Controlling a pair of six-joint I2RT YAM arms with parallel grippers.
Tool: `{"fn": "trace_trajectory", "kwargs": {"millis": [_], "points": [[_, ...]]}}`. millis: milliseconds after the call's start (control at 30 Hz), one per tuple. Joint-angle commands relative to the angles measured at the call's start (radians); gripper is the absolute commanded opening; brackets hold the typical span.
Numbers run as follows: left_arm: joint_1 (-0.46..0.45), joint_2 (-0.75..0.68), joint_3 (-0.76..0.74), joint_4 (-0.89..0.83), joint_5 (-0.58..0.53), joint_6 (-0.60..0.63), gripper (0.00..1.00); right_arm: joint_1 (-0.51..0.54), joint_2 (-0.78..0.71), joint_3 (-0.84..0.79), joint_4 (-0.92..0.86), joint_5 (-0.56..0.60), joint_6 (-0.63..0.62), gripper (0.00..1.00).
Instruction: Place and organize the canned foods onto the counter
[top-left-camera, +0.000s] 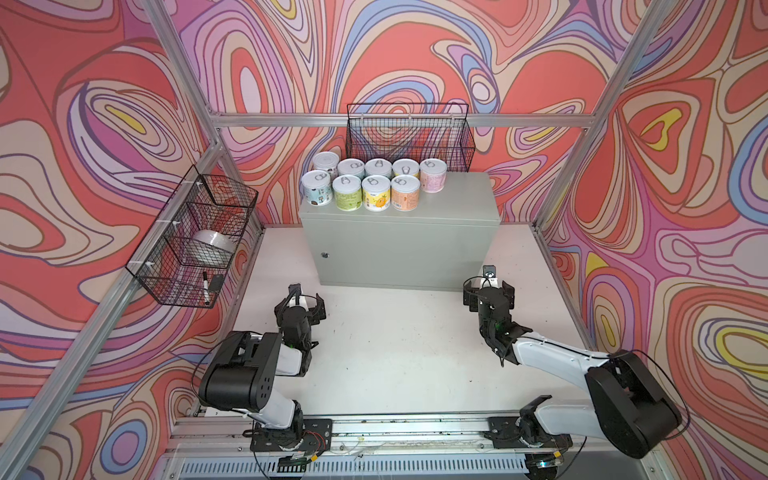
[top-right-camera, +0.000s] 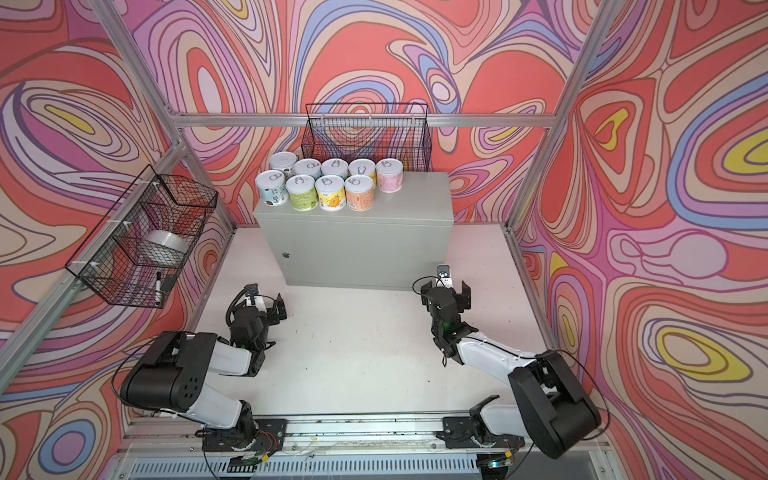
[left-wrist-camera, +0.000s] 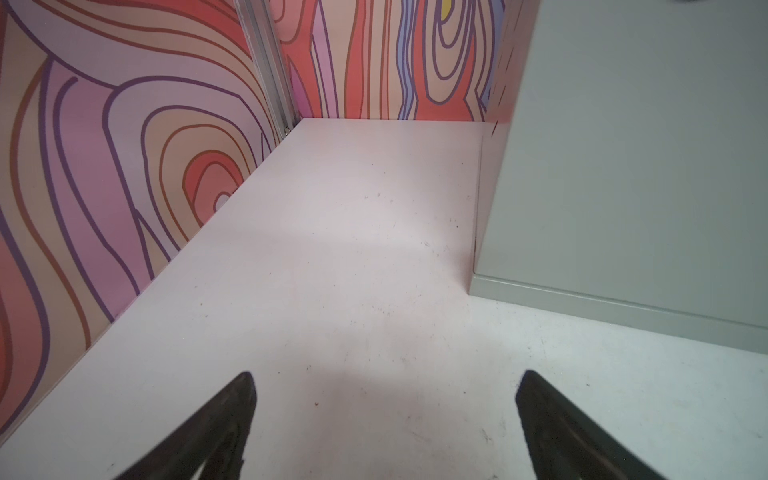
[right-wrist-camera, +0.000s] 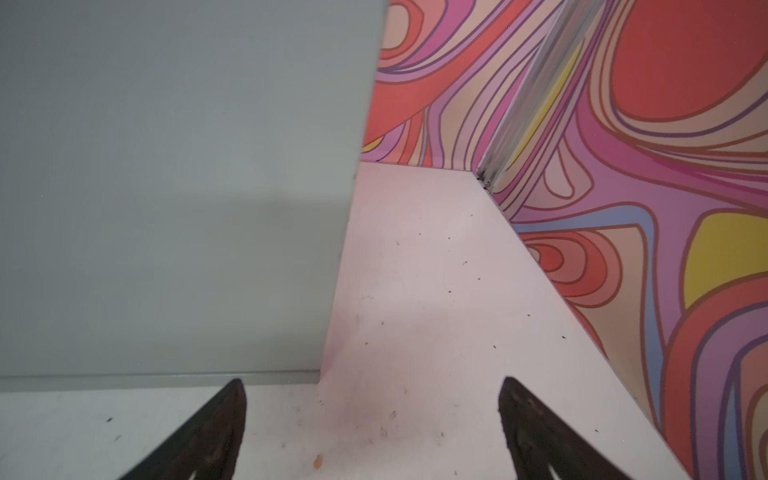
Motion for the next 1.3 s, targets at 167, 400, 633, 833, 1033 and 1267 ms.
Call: {"fn": "trace_trajectory", "kwargs": {"millis": [167,400,633,833,1033,1267], "points": [[0.003,-0.004,0.016,0.032,0.007,0.007,1.00,-0.225,0.299,-0.010,0.418,-0.186,-0.030,0.98],[0.014,-0.002,0.040,-0.015,0.016,-0.002,1.00,-0.371,0.327,-0.070,0.506,-0.412,0.075,0.98],[0.018,-0.004,0.049,-0.035,0.023,-0.007,1.00,-0.370,0.341,-0.040,0.479,-0.421,0.059,0.98],[0.022,-0.006,0.073,-0.081,0.034,-0.008,1.00,-0.359,0.343,-0.025,0.457,-0.425,0.048,0.98],[0.023,-0.006,0.073,-0.084,0.035,-0.008,1.00,-0.359,0.347,-0.015,0.445,-0.427,0.049,0.98],[0.023,-0.006,0.096,-0.125,0.045,-0.005,1.00,-0.365,0.342,-0.021,0.448,-0.443,0.052,0.98]]}}
